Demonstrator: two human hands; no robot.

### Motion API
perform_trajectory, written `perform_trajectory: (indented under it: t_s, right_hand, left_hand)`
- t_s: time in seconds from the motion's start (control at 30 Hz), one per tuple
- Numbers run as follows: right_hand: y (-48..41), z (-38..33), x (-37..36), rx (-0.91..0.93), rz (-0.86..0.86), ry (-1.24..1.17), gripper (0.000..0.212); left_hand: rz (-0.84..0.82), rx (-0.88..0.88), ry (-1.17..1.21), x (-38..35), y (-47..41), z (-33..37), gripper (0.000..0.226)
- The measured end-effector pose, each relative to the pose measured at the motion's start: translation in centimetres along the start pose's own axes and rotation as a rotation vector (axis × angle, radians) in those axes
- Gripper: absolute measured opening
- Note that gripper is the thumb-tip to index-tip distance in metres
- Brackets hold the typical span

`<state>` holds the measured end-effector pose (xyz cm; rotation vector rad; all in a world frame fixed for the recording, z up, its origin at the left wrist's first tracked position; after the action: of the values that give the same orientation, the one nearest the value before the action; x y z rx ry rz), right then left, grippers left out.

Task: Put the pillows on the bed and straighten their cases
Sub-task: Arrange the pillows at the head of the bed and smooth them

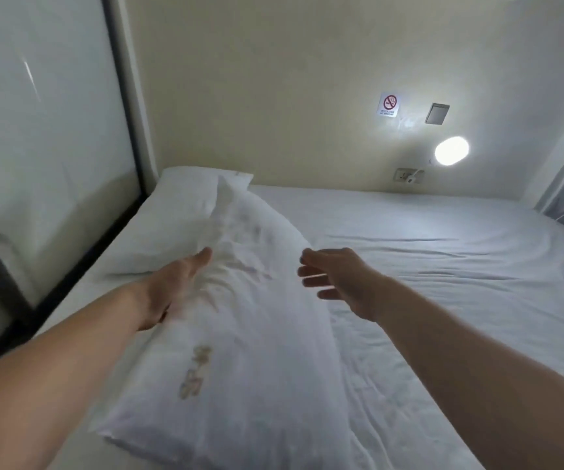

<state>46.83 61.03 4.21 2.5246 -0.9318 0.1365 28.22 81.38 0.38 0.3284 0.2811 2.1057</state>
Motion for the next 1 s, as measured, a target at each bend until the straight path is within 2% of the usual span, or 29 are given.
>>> perform_trajectory:
  t_s: [0.1, 0.2, 0.27, 0.3, 0.43, 0.57, 0.63, 0.73, 0.8, 0.87, 0.93, 1.0]
  right_hand:
    - [-0.7, 5.8, 2.7, -0.186, 0.130, 0.096, 0.038]
    - [-1.3, 12.5, 4.0, -0.393, 0.139, 0.124, 0.046]
    - [-1.6, 15.7, 3.9, -0.476, 0.115, 0.150, 0.048]
    - [-1.8, 16.9, 3.4, -0.507, 0.101, 0.153, 0.049]
    - [-3.0, 19.3, 0.6, -0.540, 0.018, 0.092, 0.059]
    - [-4.1, 18.8, -3.5, -0.537, -0.040, 0.029, 0.064]
    - [-4.5, 18.9, -5.3, -0.512, 0.026, -0.014, 0.061]
    - [-4.0, 19.7, -7.6, -0.404, 0.234, -0.102, 0.043]
    - [-2.6, 20.6, -9.2, -0.323, 0.295, -0.146, 0.034]
    - [0.4, 21.6, -11.7, -0.301, 0.323, -0.124, 0.044]
    - [3.4, 22.5, -14.7, -0.336, 0.337, -0.040, 0.053]
    - [5.5, 22.9, -18.0, -0.337, 0.197, 0.103, 0.046]
  left_hand:
    - [0.074, 0.235, -0.332, 3.5, 2.0, -2.8, 0.085]
    - [0.109, 0.278, -0.408, 3.9, 2.3, -8.0, 0.086]
    - [0.198, 0.259, -0.404, 3.7, 2.4, -10.9, 0.077]
    - [0.250, 0.275, -0.384, 3.7, 2.5, -12.0, 0.080]
    - [0.388, 0.301, -0.316, 3.6, 2.1, -14.5, 0.121]
    - [0.427, 0.269, -0.333, 4.2, 1.1, -15.8, 0.129]
    - [0.456, 0.262, -0.392, 4.4, 0.6, -16.6, 0.128]
    - [0.495, 0.231, -0.491, 4.7, 0.0, -17.5, 0.118]
    - [0.502, 0.187, -0.575, 5.1, -0.2, -17.6, 0.099]
    - [0.521, 0.125, -0.736, 5.8, -0.5, -17.0, 0.069]
    - [0.581, 0.038, -0.966, 6.5, -1.4, -15.0, 0.050]
    - [0.678, -0.055, -1.178, 7.2, -2.3, -13.2, 0.044]
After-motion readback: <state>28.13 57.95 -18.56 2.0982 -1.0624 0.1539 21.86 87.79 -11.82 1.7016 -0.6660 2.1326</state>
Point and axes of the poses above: each hand's wrist, its own y-axis away from the middle knuckle, its own x-axis out of the back of the hand, z = x × y, the point moved 1 cm from there along -y, towards the middle knuckle, and after that the axes turned 7 degrees about -x, right-handed, at the moved point
